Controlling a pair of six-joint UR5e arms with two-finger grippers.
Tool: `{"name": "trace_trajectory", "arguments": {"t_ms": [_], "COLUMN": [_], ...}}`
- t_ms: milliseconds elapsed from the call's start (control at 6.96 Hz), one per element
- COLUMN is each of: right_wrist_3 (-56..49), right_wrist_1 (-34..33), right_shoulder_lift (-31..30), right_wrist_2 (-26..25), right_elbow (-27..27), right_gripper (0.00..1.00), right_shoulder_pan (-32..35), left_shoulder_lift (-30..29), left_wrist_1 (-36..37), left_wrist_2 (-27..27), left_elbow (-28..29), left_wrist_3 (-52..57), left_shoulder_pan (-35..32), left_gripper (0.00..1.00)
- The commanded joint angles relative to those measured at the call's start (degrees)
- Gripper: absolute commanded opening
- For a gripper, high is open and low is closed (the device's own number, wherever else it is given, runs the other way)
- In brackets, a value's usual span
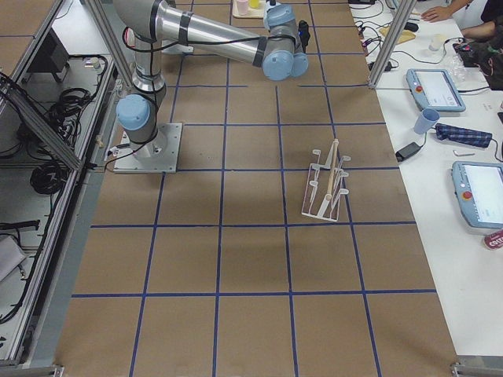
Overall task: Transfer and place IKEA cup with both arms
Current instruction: 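Close the left gripper on the cup's rim beside the right gripper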
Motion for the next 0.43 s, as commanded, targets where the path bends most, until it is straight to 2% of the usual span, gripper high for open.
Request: {"name": "trace_trajectory", "arguments": {"t_ms": [0, 144, 288], "right_wrist_3": [0.07, 0.07, 0.15], "right_wrist_1": [0.93, 1.37, 2.33], "right_shoulder_lift": [-0.18, -0.09, 0.17], "right_wrist_2": [0.04, 0.04, 0.13], "right_elbow": [-0.2, -0.2, -0.55], "right_gripper": [0.37, 0.5, 0.99], "right_shoulder_pan": [0.01, 0.01, -0.08], "left_shoulder_lift": [0.1, 0.36, 0.36], "left_wrist_1": [0.12, 0.12, 0.12], "left_wrist_2": [1.7, 1.7, 1.79], "left_elbow": [0.13, 0.04, 0.04], "left_wrist_3": [-0.23, -0.31, -0.4], "left_shoulder_pan": [0.01, 0.01, 0.09], "left_gripper": [0.0, 0.0, 0.0]}}
